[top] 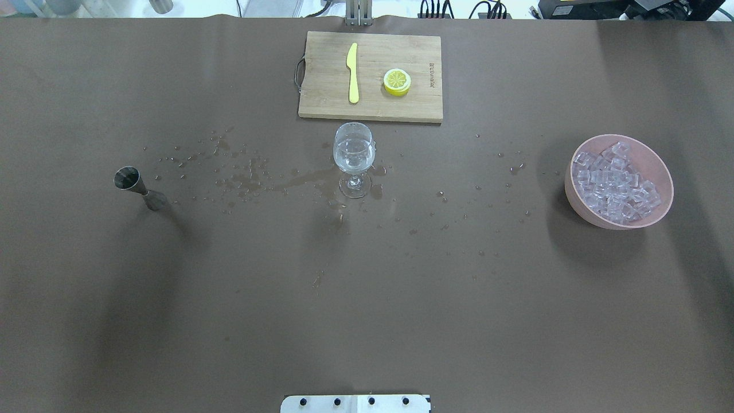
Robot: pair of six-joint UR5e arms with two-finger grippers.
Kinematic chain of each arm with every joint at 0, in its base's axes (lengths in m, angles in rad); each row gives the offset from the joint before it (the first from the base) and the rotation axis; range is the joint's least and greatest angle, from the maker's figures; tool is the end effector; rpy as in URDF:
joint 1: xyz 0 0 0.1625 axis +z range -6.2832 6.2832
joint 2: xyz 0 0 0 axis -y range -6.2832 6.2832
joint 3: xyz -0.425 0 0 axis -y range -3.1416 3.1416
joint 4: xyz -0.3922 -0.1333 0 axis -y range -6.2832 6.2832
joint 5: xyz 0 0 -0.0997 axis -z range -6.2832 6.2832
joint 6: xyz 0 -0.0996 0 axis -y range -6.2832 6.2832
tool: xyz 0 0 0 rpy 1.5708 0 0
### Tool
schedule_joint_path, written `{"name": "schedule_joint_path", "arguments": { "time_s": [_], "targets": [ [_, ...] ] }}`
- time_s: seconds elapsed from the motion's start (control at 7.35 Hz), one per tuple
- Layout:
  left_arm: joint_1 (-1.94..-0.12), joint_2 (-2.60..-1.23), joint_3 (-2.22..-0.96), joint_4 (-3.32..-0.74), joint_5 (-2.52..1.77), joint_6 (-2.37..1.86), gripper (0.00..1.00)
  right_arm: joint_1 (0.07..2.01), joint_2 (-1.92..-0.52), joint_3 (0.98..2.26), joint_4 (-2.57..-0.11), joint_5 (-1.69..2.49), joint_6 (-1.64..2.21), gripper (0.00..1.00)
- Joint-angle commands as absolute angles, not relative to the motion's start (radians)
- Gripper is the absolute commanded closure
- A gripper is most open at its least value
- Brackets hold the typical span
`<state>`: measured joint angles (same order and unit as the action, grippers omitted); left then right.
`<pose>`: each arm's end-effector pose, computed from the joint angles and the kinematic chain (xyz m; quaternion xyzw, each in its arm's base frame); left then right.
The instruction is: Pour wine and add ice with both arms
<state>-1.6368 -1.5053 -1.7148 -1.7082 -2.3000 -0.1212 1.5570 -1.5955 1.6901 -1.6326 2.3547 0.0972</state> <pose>-0.0982 -0.4710 0.6070 0.0908 0.3571 -0.0486 0.9284 0.0563 -0.4827 0.6175 -0.0061 -0.3822 0.0323 0.9235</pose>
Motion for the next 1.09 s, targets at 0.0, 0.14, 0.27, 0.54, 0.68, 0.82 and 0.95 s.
{"name": "schedule_joint_path", "arguments": {
  "time_s": [0.0,0.14,0.27,0.54,0.68,0.82,0.95],
  "targets": [
    [-1.638,-1.511,-1.718,-1.706,-2.299,-0.121,0.02,1.557,-1.595,1.69,-1.632,2.355,0.098,0.0],
    [-1.637,-1.512,-1.717,-1.722,-2.295,-0.12,0.02,1.557,-1.597,1.692,-1.632,2.353,0.098,0.0],
    [-1.637,-1.517,-1.715,-1.745,-2.29,-0.121,0.02,1.557,-1.595,1.692,-1.632,2.353,0.098,0.0],
    [-1.637,-1.506,-1.715,-1.75,-2.299,-0.123,0.02,1.557,-1.595,1.695,-1.631,2.353,0.098,0.0],
    [-1.632,-1.506,-1.709,-1.749,-2.299,-0.121,0.02,1.557,-1.595,1.695,-1.632,2.353,0.097,0.0],
    [-1.608,-1.506,-1.713,-1.743,-2.298,-0.123,0.02,1.557,-1.595,1.695,-1.631,2.353,0.097,0.0],
    [-1.585,-1.512,-1.71,-1.744,-2.298,-0.121,0.02,1.557,-1.595,1.695,-1.631,2.353,0.1,0.0]
  ]
}}
